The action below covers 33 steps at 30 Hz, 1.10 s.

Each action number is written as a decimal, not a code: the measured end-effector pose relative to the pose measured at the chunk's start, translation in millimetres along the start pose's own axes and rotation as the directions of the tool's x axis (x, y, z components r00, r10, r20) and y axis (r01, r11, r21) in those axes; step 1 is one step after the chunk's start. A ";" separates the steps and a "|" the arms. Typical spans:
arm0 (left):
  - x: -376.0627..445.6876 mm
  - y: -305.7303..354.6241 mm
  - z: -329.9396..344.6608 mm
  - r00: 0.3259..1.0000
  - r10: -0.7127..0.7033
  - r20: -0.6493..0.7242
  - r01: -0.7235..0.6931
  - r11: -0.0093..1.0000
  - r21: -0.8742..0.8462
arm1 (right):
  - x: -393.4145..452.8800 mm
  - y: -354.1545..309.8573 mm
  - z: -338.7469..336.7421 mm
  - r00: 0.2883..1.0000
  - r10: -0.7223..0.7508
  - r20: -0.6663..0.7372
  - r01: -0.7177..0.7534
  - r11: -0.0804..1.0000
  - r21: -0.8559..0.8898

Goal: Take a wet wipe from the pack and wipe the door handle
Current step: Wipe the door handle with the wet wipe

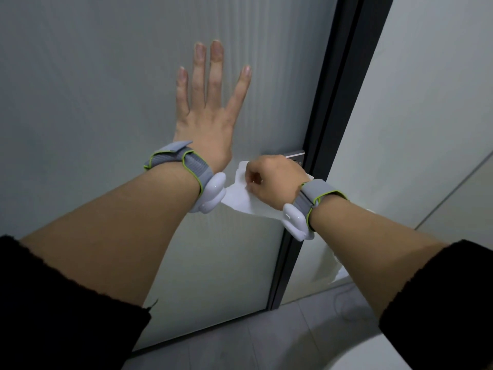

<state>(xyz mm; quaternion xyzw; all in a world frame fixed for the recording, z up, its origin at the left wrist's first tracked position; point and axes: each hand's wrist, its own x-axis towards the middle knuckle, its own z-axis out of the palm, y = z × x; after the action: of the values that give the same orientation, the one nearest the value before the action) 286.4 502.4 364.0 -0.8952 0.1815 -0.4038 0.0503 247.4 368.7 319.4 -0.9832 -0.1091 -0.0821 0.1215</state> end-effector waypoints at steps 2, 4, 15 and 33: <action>-1.0 2.0 0.1 1.000 -0.007 -0.006 0.007 1.000 0.003 | -1.9 -0.6 2.0 1.000 -0.015 0.017 0.015 1.000 -0.016; -1.7 3.3 0.1 1.000 -0.015 -0.008 0.015 1.000 -0.002 | -3.6 3.1 0.8 0.999 -0.016 0.034 0.017 1.000 -0.024; -2.5 6.5 0.8 1.000 -0.025 0.010 0.025 1.000 -0.004 | -2.1 -10.5 6.1 0.996 -0.082 0.022 0.083 0.995 -0.062; -3.6 6.9 3.7 1.000 -0.022 0.005 0.022 1.000 0.016 | -18.8 -2.5 11.4 0.998 -0.068 -0.018 0.066 0.994 -0.083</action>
<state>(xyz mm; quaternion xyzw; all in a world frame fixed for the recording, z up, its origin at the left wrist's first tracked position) 285.0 497.1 357.4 -0.8977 0.1685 -0.4035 0.0532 230.3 370.3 305.5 -0.9822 -0.1374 -0.1009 0.0793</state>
